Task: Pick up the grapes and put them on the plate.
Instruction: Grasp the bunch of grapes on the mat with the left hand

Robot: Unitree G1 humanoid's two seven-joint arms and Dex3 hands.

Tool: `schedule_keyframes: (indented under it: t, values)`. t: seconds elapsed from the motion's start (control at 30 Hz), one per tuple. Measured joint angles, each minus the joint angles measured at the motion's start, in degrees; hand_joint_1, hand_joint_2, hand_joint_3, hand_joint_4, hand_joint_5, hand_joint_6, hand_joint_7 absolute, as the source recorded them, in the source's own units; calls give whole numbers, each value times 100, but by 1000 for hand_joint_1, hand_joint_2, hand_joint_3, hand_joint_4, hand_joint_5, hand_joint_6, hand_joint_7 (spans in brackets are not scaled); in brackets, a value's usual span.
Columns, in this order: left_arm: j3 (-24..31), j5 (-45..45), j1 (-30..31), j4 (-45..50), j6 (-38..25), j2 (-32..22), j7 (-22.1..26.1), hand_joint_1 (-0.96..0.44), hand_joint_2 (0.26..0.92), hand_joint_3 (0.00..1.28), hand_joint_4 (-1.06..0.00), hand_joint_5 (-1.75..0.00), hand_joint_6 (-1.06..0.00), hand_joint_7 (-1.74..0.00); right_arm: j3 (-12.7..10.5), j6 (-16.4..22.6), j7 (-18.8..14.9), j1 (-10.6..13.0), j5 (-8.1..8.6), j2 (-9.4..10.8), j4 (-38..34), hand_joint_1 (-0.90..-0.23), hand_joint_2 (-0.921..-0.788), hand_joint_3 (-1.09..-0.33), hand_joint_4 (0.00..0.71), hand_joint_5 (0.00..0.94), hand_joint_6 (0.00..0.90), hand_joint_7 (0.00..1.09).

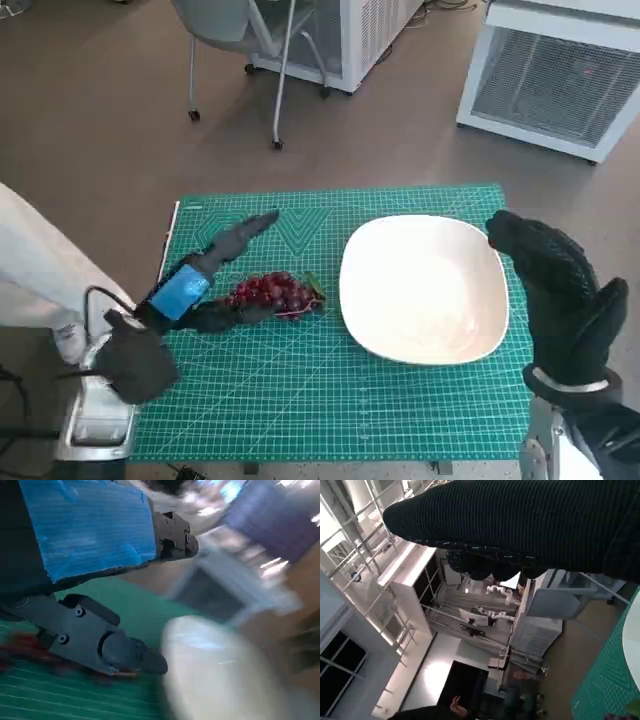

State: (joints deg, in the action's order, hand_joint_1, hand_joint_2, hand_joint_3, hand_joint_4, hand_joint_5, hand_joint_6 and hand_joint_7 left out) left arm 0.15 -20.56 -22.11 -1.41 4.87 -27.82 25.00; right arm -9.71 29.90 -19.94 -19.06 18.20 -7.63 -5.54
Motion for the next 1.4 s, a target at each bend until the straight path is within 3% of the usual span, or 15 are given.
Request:
schedule_keyframes:
  t: [0.43, 0.9, 1.4]
  values:
    - [-986, -1146, -187, 4, -1374, 59, -23, -326, 722, 1, -39, -3, -271, -15, -3, -2, 30, -2, -39, 9, -13, -528, -921, -563, 454, 0, 114, 553]
    - [-1625, -1565, -798, -680, -1988, 163, -11, -297, 726, 2, -55, -5, -274, -5, -15, -11, 31, 4, -28, 3, 13, -524, -921, -565, 453, 0, 113, 557]
    - [-1980, -1689, -1346, -1809, -2075, 362, -331, -293, 730, 2, -75, -5, -278, -3, -15, 14, 31, 7, -37, 5, 5, -526, -921, -566, 453, 0, 111, 562]
